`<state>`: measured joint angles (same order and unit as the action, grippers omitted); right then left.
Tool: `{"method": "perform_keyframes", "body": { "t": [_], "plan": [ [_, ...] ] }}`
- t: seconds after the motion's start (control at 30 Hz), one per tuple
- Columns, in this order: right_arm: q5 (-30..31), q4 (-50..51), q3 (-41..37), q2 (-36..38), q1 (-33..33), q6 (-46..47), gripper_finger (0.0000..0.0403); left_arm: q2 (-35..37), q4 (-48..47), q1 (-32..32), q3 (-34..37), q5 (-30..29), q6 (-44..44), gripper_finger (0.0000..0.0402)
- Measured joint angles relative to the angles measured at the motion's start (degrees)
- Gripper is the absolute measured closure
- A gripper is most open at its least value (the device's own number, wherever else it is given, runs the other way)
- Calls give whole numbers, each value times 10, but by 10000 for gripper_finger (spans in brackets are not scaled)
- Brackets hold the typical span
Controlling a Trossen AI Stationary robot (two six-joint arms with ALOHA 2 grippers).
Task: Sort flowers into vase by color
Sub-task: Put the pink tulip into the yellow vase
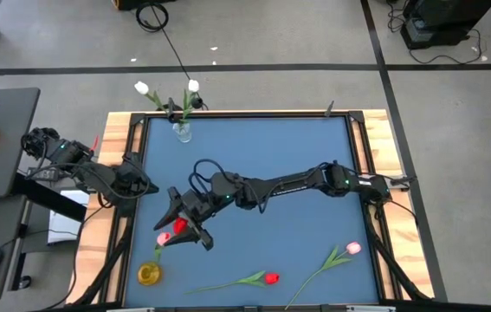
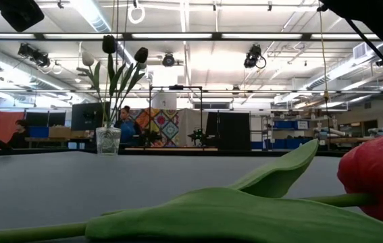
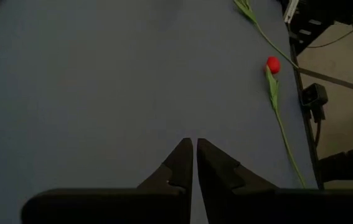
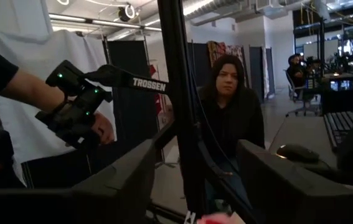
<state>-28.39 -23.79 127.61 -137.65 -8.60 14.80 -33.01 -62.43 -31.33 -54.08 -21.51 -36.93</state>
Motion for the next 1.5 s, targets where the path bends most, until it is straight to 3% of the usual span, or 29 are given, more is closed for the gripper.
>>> {"method": "perform_keyframes", "body": {
  "t": [0.23,0.5,0.77,0.9,1.2,1.5],
  "plan": [
    [15,20,0,21,3,-1,145,0,0,0,0,-20,0,375],
    [75,145,0,103,21,-18,167,0,0,0,0,-32,-12,393],
    [98,224,0,165,34,-33,179,0,0,0,0,-44,-12,396],
    [139,296,0,173,34,-32,179,0,0,0,0,-45,-11,396],
    [323,486,0,174,24,93,210,0,-7,0,0,-44,-42,396],
    [404,648,1,193,9,185,251,-4,-7,0,0,-44,-94,397]
  ]
}}
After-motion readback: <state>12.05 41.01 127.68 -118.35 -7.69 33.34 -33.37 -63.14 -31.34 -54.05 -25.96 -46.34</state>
